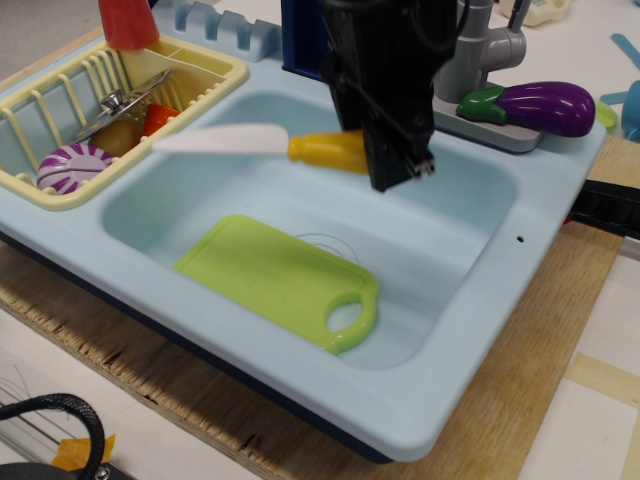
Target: Put knife on cutting board
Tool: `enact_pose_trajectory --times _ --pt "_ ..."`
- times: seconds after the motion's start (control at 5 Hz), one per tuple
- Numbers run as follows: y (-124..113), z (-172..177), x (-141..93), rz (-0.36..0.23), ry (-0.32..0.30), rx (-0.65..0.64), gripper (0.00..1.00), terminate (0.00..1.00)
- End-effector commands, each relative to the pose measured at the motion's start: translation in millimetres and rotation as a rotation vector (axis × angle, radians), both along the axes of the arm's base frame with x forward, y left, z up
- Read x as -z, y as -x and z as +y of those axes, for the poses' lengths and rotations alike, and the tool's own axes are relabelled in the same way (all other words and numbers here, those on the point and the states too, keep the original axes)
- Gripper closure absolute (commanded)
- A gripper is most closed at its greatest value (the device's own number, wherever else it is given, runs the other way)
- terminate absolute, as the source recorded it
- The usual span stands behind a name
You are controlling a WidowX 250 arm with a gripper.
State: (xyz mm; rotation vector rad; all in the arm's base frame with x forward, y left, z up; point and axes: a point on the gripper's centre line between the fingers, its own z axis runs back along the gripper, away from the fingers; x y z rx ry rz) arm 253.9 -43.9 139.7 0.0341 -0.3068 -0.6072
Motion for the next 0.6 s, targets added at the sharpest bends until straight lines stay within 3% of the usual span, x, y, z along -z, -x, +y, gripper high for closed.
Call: enact_pose_trajectory --times 0.0,0.2,0.4 --pt "11 -7 7 -0.031 0.062 -0.041 1.00 0.00" --pt "16 -6 15 -0.013 0.102 -0.055 1.00 0.00" --pt "21 -4 19 -0.004 0.146 -0.071 0.00 1.00"
